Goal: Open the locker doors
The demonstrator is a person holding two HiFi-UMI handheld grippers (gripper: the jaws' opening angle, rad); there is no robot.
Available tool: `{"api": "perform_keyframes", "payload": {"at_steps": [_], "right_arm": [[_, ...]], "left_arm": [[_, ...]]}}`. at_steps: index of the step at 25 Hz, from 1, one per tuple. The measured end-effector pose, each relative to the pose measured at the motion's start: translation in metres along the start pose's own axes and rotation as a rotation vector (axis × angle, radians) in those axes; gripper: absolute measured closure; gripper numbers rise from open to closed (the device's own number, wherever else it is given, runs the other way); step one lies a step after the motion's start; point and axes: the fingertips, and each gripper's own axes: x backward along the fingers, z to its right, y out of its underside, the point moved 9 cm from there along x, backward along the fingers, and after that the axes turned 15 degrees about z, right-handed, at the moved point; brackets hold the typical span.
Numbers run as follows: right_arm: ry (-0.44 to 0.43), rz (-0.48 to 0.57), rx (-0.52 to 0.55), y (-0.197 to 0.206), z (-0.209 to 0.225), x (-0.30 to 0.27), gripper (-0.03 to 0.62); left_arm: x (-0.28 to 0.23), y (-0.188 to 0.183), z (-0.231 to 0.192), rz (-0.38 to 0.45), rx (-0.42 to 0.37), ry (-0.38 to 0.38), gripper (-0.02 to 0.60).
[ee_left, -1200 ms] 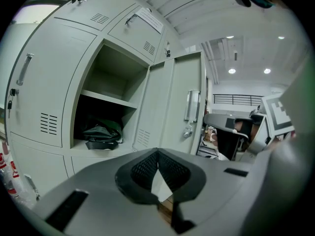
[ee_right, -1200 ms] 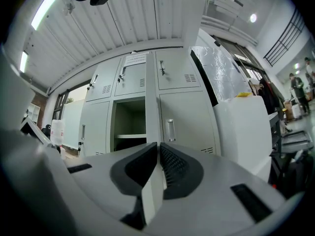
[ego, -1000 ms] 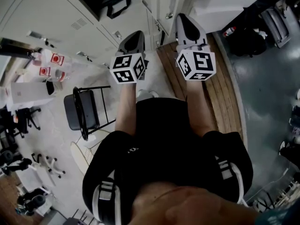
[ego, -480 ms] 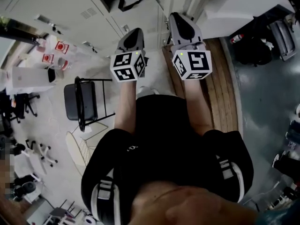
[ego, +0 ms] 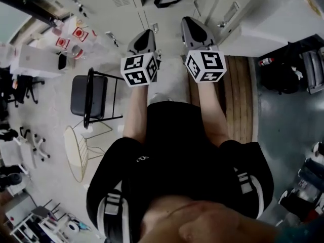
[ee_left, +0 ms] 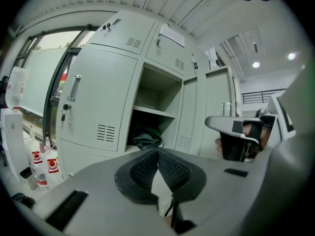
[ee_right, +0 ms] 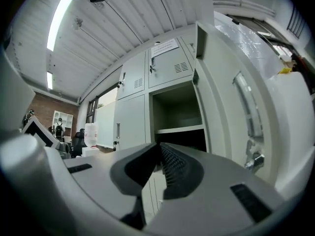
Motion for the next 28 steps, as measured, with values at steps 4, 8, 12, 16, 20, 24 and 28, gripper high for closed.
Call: {"api": "perform_keyframes", "payload": {"at_steps": [4,8,12,16,20,24,28], "right_arm": [[-0.041,-0.019,-0.021,0.009,-0.015,-0.011,0.560],[-0.093,-0.047,-0.022,0.022,-0.033,-0.021,0.560],[-0.122,-0.075,-0.029,0.033,-0.046,-0.028,0.560],[-0.140,-0.095,-0.024,0.040,-0.053,-0.029,0.560],[-0.138,-0.098,-0.024,0.043,-0.050,-0.030,0.560],[-0.142,-0.099,-0.026,0.045,-0.050,-0.033,0.560],[-0.146,-0.103,-0.029,0.046,-0.051,-0.033,0.560]], "left_arm": [[0.014,-0.006,-0.018,0.020,-0.008,-0.050,0.571],[0.030,-0.015,-0.041,0.049,-0.016,-0.130,0.571],[0.040,-0.024,-0.050,0.078,-0.040,-0.162,0.571],[0.046,-0.024,-0.054,0.084,-0.047,-0.176,0.571],[0.046,-0.020,-0.052,0.077,-0.045,-0.175,0.571],[0.044,-0.018,-0.052,0.072,-0.046,-0.175,0.571],[0.042,-0.018,-0.049,0.068,-0.048,-0.166,0.571]]}}
